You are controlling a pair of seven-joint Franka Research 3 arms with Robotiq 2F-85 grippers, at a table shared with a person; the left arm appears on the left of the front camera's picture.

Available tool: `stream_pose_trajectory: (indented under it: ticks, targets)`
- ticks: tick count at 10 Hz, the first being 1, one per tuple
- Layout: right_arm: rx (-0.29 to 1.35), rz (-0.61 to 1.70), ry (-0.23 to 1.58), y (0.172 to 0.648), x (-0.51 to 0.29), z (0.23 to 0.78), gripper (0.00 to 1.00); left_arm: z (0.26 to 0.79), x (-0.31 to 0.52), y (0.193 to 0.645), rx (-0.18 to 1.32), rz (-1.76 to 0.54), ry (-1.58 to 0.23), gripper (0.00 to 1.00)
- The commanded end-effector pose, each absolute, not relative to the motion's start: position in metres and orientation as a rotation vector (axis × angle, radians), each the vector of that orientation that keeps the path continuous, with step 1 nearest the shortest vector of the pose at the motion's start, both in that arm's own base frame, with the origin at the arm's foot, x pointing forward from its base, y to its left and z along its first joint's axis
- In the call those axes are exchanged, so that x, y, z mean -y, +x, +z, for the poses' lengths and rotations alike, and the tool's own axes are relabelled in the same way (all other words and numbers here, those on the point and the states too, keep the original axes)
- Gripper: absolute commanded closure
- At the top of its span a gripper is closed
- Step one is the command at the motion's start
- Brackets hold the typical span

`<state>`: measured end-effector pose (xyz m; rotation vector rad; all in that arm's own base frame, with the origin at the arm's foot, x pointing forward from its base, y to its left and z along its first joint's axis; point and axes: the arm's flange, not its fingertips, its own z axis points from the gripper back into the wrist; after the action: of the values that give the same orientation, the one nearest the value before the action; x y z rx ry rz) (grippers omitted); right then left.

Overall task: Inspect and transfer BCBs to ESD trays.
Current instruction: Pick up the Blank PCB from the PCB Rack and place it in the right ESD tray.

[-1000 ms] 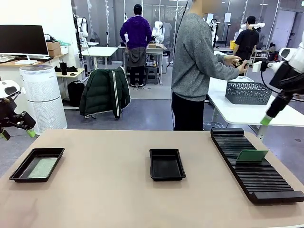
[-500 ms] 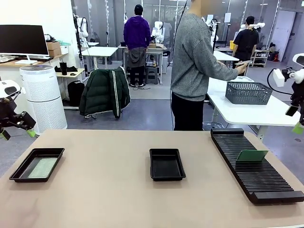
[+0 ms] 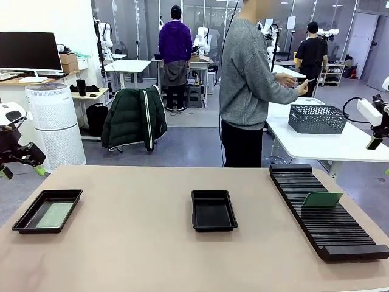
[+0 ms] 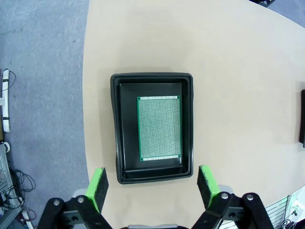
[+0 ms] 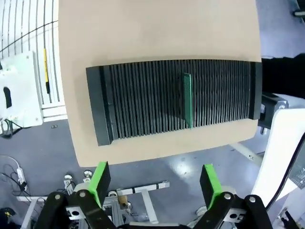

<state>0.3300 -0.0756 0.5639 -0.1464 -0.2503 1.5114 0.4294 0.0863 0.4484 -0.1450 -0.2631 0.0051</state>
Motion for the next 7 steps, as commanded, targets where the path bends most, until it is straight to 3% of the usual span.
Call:
stream_pose_trajectory:
  ticks: [1,7]
  targets:
    - [0.218,1.550,-0.122,0.3371,0.0852,0.5599,0.00,0.4469,-0.0888,0.4301,0.261,0.002,-0.139,0.00]
    - [0.250,1.511,-0.146,0.3300,0.0756,0.5639,0.00,0.4469,-0.0888,0.4301,0.261,0.002,-0.139,0.00]
